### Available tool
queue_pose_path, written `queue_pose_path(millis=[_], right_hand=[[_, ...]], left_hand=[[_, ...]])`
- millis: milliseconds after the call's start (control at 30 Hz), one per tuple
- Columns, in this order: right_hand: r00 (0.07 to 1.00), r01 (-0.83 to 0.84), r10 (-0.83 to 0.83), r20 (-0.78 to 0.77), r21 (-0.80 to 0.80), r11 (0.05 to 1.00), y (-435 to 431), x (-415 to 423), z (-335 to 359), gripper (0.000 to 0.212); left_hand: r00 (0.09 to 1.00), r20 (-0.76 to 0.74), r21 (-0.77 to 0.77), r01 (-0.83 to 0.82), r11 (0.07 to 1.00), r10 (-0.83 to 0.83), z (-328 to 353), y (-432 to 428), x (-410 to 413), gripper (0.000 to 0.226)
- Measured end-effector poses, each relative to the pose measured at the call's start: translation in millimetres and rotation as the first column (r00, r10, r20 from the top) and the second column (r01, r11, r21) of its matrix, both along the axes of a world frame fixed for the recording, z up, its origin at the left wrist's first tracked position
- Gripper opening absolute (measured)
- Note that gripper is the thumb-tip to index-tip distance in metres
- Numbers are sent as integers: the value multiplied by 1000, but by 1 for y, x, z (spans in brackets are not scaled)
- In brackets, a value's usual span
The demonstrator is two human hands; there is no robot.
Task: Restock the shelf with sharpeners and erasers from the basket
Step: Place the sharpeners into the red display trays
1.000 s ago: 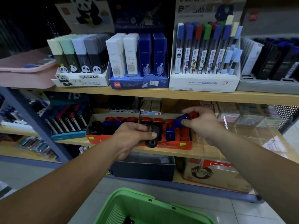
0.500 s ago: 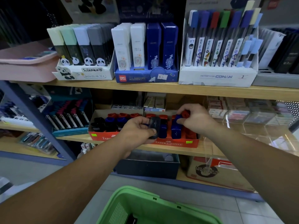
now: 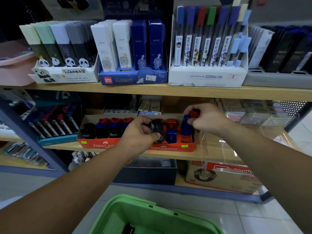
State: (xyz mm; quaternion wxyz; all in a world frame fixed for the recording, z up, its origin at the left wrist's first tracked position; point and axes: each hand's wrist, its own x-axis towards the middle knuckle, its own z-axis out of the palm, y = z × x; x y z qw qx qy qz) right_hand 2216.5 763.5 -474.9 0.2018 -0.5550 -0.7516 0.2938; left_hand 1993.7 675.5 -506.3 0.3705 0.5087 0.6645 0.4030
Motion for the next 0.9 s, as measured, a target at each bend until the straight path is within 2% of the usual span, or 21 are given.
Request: queue_pose_path(millis=[100, 167, 267, 367, 433, 533, 600, 667, 767, 900], right_hand=[[980, -140, 135, 148, 28, 990, -6, 4, 2, 25], [955, -174, 159, 249, 38, 984, -12, 4, 0, 22], [884, -236, 165, 437, 113, 965, -15, 0, -2, 21], [868, -228, 152, 472, 107, 968, -15, 3, -1, 22], [909, -181, 138, 394, 72, 981, -14, 7, -1, 27], [998, -10, 6, 63, 66, 998, -14, 11, 0, 29], [972, 151, -155, -178, -35, 988, -15, 11, 4, 29], [914, 218, -263, -308, -174, 960, -12, 13, 6, 38], [856, 175, -328, -400, -374, 911, -10, 16, 5, 35], [853, 71, -300, -426, -476, 877, -8, 19, 7, 35]], left_hand=[[997, -78, 52, 14, 999, -10, -1, 2, 1, 39], [993, -115, 111, 30, 993, -17, 3, 5, 3, 35], [983, -183, 211, 59, 976, -20, 8, 11, 6, 46], [945, -322, 245, 144, 959, -60, 8, 21, 13, 45], [925, -372, 252, 188, 949, -84, 7, 29, 16, 42], [909, -400, 220, 220, 950, -118, 9, 43, 18, 39], [869, -457, 123, 276, 953, -193, 8, 49, 18, 35], [816, -532, 55, 302, 952, -228, 5, 52, 17, 26], [786, -580, 50, 295, 954, -212, 3, 55, 19, 18], [758, -611, 36, 315, 948, -229, 6, 58, 18, 18]])
